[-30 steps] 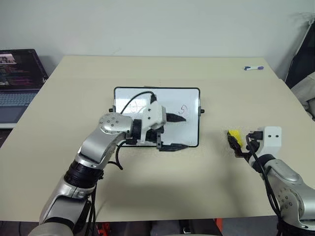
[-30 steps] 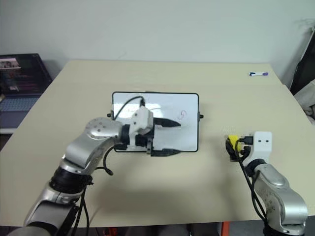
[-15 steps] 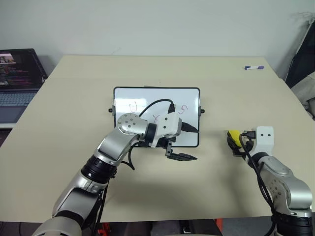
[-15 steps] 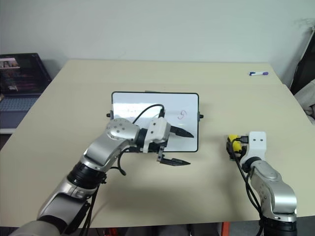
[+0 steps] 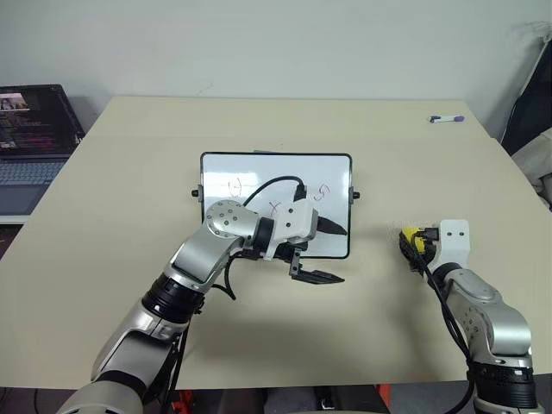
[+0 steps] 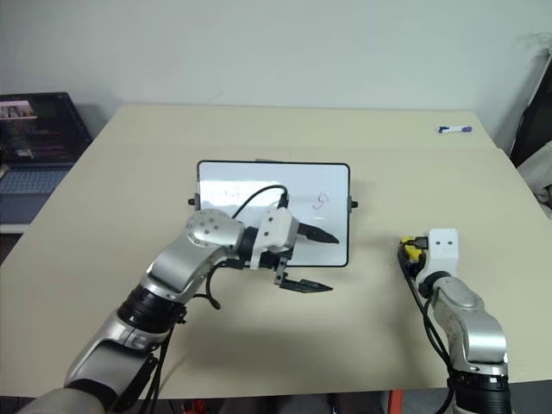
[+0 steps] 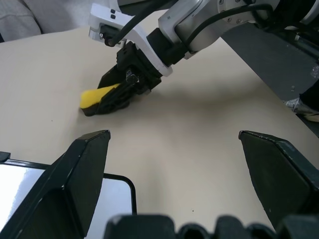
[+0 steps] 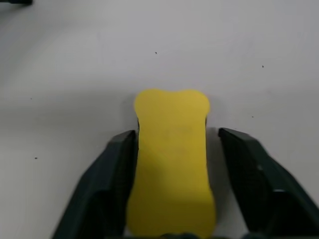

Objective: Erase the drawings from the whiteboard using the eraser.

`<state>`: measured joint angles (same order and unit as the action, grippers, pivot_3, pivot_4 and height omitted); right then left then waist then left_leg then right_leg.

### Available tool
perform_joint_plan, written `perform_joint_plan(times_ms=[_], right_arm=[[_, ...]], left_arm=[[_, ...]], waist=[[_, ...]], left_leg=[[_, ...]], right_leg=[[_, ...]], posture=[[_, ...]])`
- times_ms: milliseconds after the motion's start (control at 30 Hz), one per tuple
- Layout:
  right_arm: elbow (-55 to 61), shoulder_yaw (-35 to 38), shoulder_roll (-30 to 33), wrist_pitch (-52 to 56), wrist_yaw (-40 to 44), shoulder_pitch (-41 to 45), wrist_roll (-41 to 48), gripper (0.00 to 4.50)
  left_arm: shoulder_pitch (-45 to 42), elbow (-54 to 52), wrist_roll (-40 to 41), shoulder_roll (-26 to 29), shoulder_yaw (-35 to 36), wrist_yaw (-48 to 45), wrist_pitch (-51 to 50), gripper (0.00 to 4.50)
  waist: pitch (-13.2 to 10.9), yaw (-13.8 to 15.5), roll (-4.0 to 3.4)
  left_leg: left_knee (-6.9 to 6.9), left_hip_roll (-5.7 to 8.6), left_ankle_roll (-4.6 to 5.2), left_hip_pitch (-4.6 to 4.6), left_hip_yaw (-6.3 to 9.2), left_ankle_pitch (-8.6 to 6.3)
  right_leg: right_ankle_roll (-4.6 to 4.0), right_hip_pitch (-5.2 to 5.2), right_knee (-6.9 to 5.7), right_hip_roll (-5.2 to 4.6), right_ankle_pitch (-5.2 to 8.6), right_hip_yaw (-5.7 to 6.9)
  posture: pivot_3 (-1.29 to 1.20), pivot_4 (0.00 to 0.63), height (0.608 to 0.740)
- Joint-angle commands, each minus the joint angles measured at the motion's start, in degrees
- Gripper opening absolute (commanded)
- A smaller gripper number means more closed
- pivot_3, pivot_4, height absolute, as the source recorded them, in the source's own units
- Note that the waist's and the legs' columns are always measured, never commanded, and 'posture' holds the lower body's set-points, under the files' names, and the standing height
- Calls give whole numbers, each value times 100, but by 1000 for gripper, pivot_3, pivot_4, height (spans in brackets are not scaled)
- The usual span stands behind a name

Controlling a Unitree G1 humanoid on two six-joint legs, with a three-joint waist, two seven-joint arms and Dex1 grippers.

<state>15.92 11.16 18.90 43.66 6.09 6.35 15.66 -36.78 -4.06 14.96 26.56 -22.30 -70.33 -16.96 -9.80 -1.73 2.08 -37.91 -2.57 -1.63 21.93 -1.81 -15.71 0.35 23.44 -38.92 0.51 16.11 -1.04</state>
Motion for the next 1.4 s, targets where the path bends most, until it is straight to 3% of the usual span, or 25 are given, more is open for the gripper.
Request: perform_joint_plan(times_ms=[33, 333, 500, 667, 833, 1100, 1400], right_arm=[[116, 89, -7, -176, -24, 114, -73, 1438], [549, 45, 76, -306, 154, -148, -98, 1327], [1297, -181, 349, -728, 636, -674, -147, 1326], [2472, -480, 679, -329, 948, -841, 27, 1326], [2555, -1223, 906, -109, 1072, 119, -188, 1326], [1025, -2291, 782, -406, 1237, 1942, -940, 1326], [-110, -2998, 975, -1045, 1664, 2403, -1804, 1326]], left_arm=[[58, -273, 36, 19, 116, 100, -73, 4500], [614, -733, 76, 362, 317, 498, -627, 4500], [1191, -1287, 123, 689, 640, 903, -991, 4500], [1616, -1819, 242, 625, 1279, 1823, -1604, 4500], [1599, -1955, 317, 652, 1445, 2189, -2124, 4500], [1515, -2013, 330, 750, 1426, 2338, -2285, 4500], [1768, -2322, 389, 829, 1361, 2410, -2316, 4500]], waist=[[0, 1, 0], [-1, -2, -1], [-2, 4, -2], [-2, -5, -2], [-2, -14, -2], [-4, 12, 0], [-4, 15, 1]], left_leg=[[0, -1, 0, 0, 0, 0], [0, -2, 0, -1, 1, 0], [2, -7, 0, 2, 2, 0], [-2, -8, -1, -1, 2, 0], [-3, -6, -1, -12, 3, 1], [-2, -2, -1, 2, 5, 1], [-2, -1, -1, 9, 2, 0]], right_leg=[[0, 0, -1, 0, 0, 0], [0, 1, -2, 0, 0, 0], [0, 4, -1, -5, 0, 1], [1, 3, -5, -18, 0, 1], [2, -3, -8, -16, -1, 3], [-18, 3, 0, -12, -12, 5], [-28, 10, 2, -26, -18, 4]], posture=[[0, 150, 740], [0, 150, 740], [0, 150, 740], [0, 150, 740], [0, 150, 740], [0, 150, 740], [0, 150, 740]])
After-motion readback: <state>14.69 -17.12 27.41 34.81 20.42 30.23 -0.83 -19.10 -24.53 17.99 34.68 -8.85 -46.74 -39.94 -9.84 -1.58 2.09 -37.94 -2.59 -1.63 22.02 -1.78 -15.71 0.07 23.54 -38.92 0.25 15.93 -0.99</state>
